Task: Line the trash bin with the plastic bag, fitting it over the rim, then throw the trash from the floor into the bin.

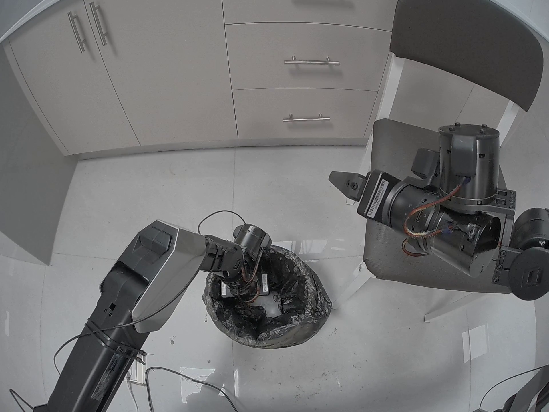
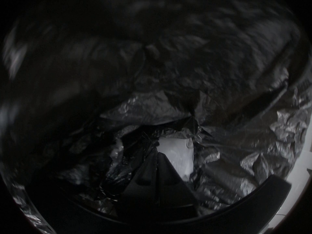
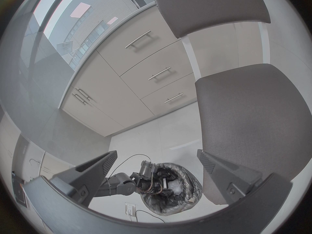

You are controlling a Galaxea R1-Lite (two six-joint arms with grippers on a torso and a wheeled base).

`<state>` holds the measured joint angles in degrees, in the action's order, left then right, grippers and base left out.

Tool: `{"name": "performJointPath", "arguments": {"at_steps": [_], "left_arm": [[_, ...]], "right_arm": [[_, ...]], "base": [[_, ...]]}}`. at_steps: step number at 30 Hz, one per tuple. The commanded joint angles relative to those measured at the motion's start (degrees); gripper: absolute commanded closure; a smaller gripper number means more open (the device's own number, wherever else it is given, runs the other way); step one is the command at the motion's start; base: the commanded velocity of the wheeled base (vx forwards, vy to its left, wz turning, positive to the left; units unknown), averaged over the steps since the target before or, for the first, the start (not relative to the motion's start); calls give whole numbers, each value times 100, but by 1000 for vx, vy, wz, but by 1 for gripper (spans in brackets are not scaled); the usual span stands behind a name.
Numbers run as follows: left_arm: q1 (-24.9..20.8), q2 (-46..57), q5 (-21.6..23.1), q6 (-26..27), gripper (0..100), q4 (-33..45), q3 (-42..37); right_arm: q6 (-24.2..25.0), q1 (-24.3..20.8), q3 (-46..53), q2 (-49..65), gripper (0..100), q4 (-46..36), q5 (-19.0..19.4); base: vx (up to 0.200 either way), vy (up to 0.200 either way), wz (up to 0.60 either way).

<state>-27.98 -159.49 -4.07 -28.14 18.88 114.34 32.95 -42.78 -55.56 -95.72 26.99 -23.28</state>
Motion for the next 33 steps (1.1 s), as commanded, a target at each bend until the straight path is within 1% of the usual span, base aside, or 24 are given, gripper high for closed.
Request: {"name": "performJointPath", "arguments": {"at_steps": [1,5,13,16,17,21,28,33], "left_arm": [[-32,-223,126,-8,100,230,26],[-76,-451,143,-16,100,581,26],[-173,-961,82,-87,100,1144,26],[-182,-1067,64,-131,100,1188,26],[-182,-1119,-6,-280,100,1197,26],[-191,-1357,-138,-500,100,1205,26],[-305,-1805,-410,-544,100,1311,26],[-314,-1813,-428,-605,100,1583,26]], "right_arm": [[-8,-3,37,1,0,131,-1],[-17,-3,81,1,0,324,-9],[-17,-3,81,-26,0,333,-1],[-26,-3,90,-26,0,333,-1],[-26,-3,90,-26,0,333,-1],[-26,-3,90,-26,0,333,-1],[-26,-3,98,-26,0,333,-1],[-26,-3,98,-34,0,333,-1]], "base": [[0,0,0],[0,0,0],[0,0,0],[0,0,0],[0,0,0],[0,0,0],[0,0,0],[0,0,0]]}}
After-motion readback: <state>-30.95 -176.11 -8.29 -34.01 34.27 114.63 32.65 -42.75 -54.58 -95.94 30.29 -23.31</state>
